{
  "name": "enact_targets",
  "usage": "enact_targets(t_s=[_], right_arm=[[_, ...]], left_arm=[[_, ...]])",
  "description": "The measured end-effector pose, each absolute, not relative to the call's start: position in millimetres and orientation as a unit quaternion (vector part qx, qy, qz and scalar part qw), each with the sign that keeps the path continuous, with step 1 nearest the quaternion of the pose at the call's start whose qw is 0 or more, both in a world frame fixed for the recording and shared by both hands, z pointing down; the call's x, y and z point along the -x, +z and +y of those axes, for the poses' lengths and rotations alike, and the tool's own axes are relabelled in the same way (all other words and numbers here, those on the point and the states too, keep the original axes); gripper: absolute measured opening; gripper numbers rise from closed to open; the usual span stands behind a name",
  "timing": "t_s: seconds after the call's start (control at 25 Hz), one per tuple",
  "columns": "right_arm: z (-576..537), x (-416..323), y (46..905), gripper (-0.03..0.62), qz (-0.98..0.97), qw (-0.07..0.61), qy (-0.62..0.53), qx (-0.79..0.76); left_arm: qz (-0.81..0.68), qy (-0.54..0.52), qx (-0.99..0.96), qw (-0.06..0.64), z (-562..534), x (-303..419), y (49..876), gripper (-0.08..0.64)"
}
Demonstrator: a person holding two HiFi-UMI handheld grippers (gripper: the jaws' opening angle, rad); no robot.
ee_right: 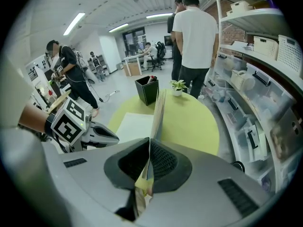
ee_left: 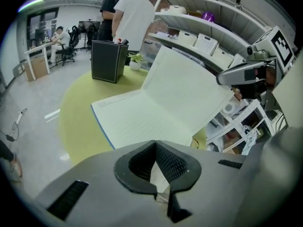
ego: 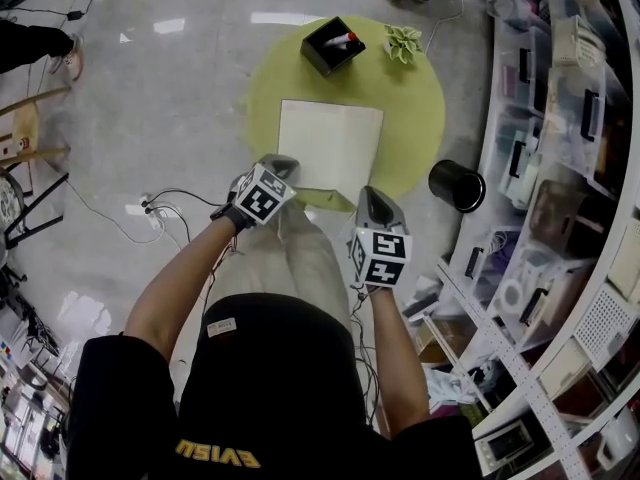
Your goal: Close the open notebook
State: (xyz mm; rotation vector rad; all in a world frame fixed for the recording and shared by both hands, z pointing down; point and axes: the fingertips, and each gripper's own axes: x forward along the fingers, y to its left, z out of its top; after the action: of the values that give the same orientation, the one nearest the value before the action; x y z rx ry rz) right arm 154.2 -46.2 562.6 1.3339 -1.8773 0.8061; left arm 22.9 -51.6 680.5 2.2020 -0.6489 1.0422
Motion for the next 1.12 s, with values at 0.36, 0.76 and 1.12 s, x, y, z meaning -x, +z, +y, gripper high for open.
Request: enact_targets(t_s=[0.36,0.76,1.12], right_arm=[[-45.3,-140.4,559.4,0.014,-0.734,0.342,0.304,-0.502],[-43.6,-129.0,557.7,0.014,-0.741,0.342,0.301,-0.493],[-43.3,-120.6,557.7,0.014,-0.746,0.339,0.303,-0.487]], left_arm=[[-0.252,0.396,-0.829,0.302,-49.1,-12.6,678.7,0.006],[-0.255,0.393,-0.83,0.302,-43.8,-10.4,676.7,0.006],[-0.264,0.398,-0.82,0.317,-42.0,-2.2,685.3,0.006]])
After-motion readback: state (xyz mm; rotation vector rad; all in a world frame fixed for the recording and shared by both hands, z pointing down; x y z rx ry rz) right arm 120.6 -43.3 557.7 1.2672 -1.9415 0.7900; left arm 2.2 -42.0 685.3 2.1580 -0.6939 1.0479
